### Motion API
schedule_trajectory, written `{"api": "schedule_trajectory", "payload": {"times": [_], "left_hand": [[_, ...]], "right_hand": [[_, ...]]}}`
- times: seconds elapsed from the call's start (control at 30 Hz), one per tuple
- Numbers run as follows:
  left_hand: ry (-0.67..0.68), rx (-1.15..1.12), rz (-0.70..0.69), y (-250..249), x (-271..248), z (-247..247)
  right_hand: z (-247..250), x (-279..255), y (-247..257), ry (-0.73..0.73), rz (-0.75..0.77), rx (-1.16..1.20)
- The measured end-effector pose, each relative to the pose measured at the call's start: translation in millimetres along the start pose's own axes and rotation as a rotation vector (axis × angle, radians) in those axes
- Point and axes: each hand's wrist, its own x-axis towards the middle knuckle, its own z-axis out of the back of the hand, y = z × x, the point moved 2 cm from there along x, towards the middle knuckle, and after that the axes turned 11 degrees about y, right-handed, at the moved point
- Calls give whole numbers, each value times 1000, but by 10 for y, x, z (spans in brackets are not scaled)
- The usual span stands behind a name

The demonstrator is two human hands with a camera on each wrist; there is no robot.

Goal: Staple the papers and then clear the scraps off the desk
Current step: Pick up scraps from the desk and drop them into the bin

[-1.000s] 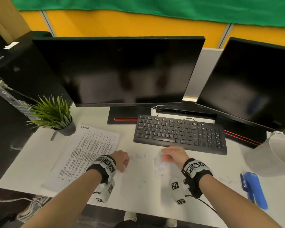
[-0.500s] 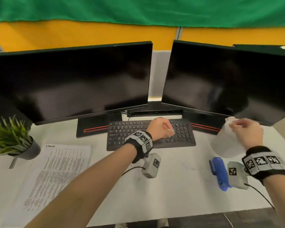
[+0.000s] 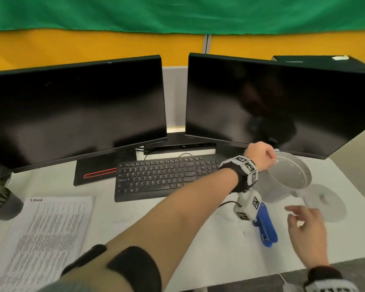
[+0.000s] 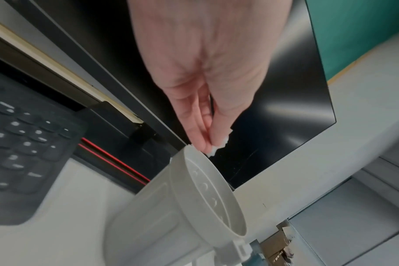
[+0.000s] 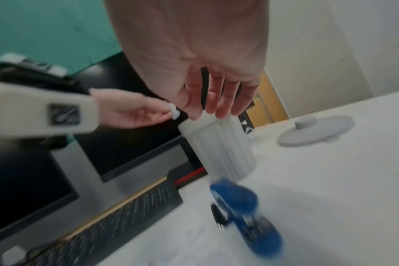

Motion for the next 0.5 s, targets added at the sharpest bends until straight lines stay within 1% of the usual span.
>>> {"api": "schedule_trajectory", "payload": {"times": [0.07, 0.13, 0.2, 0.27, 0.33, 0.4, 0.47, 0.5], "left_hand": [[-1, 21, -9, -60, 123, -64], [53, 45, -8, -82, 214, -91], [113, 101, -26, -63, 238, -73], [112, 151, -64, -10, 171, 27], [76, 184, -83, 93, 10, 170], [36, 170, -81, 298, -235, 341], [7, 173, -81, 585, -564, 522], [-8, 195, -69, 755, -748, 609]], "right_hand": [[-85, -129, -108, 56, -25, 11], [-142, -188, -187, 107, -47, 15], [-199, -220, -190, 162, -37, 11], [-308, -232, -162, 224, -15, 6], [-488, -234, -129, 312, 5, -52], [-727, -235, -107, 442, 1, -165], [-938, -261, -92, 579, -54, -306], [-1000, -283, -79, 606, -110, -377]]}}
